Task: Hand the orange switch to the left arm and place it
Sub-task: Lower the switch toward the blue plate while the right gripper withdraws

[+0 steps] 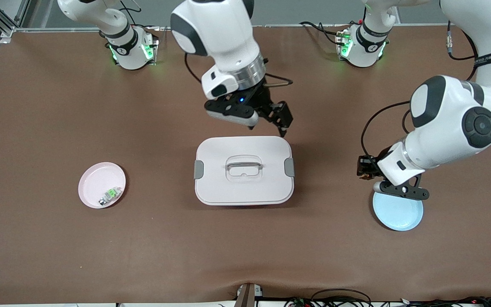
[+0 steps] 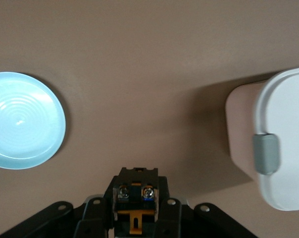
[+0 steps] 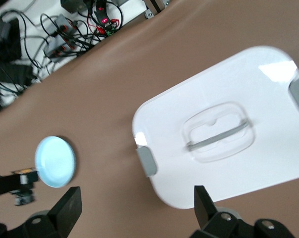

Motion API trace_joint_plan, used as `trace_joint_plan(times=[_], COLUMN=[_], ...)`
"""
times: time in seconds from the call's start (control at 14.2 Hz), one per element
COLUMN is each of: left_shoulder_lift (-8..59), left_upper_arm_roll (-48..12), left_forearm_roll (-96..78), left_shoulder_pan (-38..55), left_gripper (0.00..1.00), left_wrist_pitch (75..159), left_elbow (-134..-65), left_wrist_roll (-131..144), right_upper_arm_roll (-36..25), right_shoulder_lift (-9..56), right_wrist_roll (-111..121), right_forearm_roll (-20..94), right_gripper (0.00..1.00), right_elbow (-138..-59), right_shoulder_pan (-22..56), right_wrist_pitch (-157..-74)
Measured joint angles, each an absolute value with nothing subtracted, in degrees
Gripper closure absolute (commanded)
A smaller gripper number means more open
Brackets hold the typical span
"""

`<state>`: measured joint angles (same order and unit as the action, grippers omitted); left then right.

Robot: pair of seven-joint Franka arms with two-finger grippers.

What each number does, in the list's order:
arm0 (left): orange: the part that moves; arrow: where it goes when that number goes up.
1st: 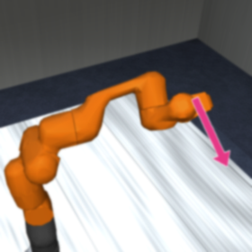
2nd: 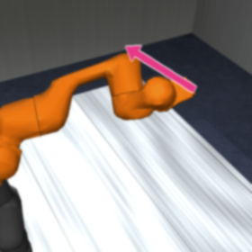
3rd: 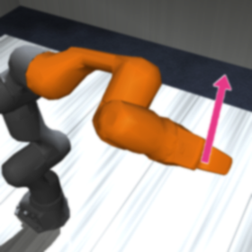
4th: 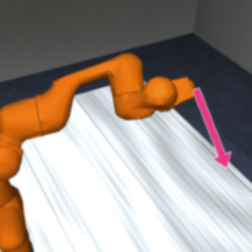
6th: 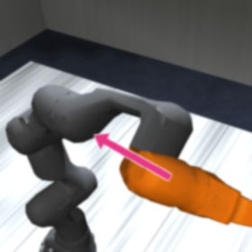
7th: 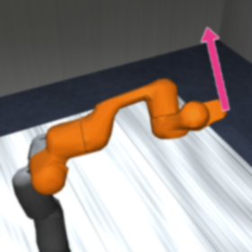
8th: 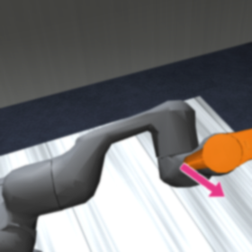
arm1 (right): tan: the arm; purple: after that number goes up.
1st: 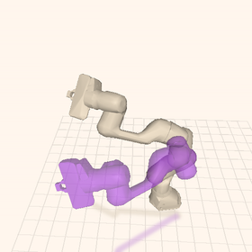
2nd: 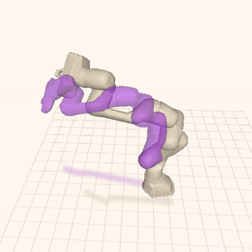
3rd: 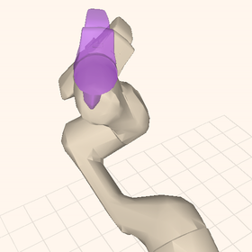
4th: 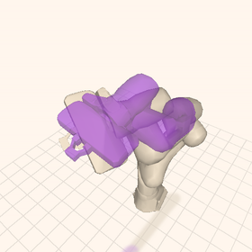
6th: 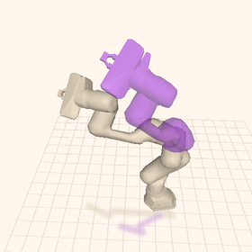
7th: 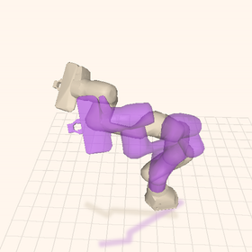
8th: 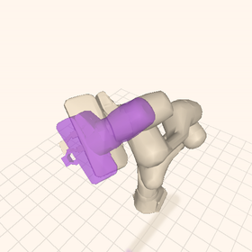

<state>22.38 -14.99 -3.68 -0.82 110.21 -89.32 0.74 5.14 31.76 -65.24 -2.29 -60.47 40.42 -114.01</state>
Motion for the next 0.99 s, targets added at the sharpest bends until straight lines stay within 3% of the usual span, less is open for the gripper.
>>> trace_joint_plan(times=[0.49, 0.99], left_shoulder_lift=[26.8, 30.6], left_upper_arm_roll=[-14.9, -14.8], left_forearm_roll=[2.8, 5.8], left_shoulder_pan=[-4.7, -9.8], left_gripper=[1.00, 1.00], left_wrist_pitch=[110.7, 112.7], left_elbow=[-89.4, -89.4], left_wrist_roll=[-12.3, -31.2], right_upper_arm_roll=[4.4, 3.7], right_shoulder_lift=[29.6, 26.8], right_wrist_roll=[-19.4, 3.5], right_forearm_roll=[-2.4, -7.2], right_gripper=[0.00, 0.00], right_elbow=[-60.3, -60.2], right_shoulder_pan=[36.2, 32.9], right_wrist_pitch=[-99.2, -93.4])
